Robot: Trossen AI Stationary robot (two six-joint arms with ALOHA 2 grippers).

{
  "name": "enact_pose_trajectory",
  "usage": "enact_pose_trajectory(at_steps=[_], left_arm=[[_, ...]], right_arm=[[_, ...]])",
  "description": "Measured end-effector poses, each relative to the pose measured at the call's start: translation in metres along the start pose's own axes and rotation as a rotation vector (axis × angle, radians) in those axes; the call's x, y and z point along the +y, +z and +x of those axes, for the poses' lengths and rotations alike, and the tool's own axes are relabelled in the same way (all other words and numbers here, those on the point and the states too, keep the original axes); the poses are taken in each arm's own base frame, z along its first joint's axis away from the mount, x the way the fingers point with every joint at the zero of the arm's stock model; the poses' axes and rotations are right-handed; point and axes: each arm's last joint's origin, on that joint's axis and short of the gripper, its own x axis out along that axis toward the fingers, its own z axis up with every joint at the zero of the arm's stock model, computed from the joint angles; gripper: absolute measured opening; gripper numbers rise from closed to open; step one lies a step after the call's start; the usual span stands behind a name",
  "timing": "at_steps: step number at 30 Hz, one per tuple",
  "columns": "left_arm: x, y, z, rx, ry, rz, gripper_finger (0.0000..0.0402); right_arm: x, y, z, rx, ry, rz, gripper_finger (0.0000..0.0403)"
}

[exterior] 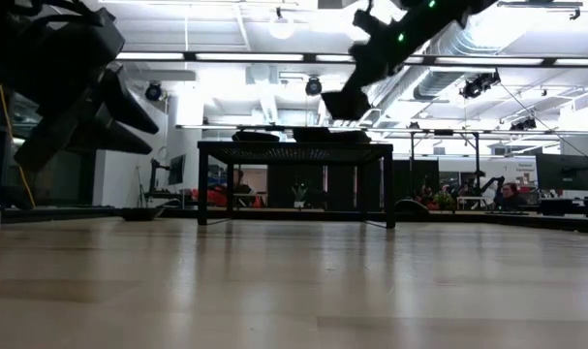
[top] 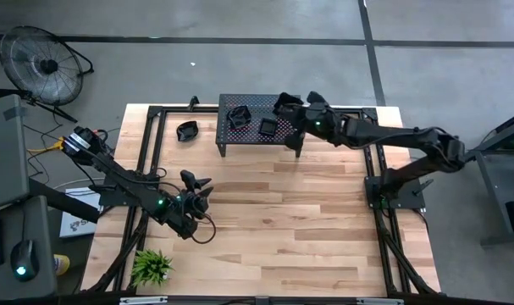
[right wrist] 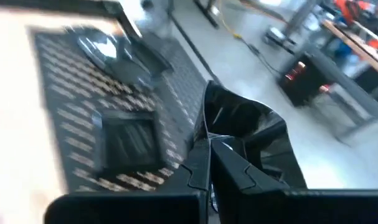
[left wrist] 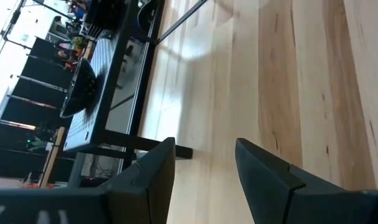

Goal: Pick & Place Mini shaped plates
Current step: Stack the black distorted square plate on top of the black distorted square plate on the shelf

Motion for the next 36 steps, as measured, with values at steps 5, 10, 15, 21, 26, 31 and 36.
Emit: enact_pose_trajectory(at_steps=[5, 10, 15, 21, 26, 31, 36], left_arm=[[0.000, 0.000, 0.000, -0.002, -0.005, -0.005, 0.0163], [0.000, 0.000, 0.000, -0.001, -0.005, -0.005, 0.0163], [0.000, 0.001, 0.000, -0.002, -0.006, -0.014, 0.0163], [0.000, 0.001, 0.000, -0.002, -0.007, -0.014, 0.0163], [0.000, 0.001, 0.000, -0.002, -0.007, -0.014, 0.0163], [0.000, 0.000, 0.000, -0.002, -0.007, -0.014, 0.0163], [0.000, 0.001, 0.000, -0.001, -0.009, -0.014, 0.0163]], right_arm=[[0.003, -0.005, 0.016, 0.032, -0.068, -0.032, 0.0000], [0.009, -0.009, 0.027, 0.048, -0.073, -0.034, 0.0000], [0.010, -0.015, 0.036, 0.080, -0.090, -0.026, 0.0000], [0.013, -0.019, 0.041, 0.096, -0.086, -0.006, 0.0000], [0.013, -0.019, 0.042, 0.097, -0.091, 0.006, 0.0000], [0.013, -0.019, 0.042, 0.097, -0.093, 0.017, 0.0008], [0.013, -0.019, 0.042, 0.103, -0.123, 0.022, 0.0035]])
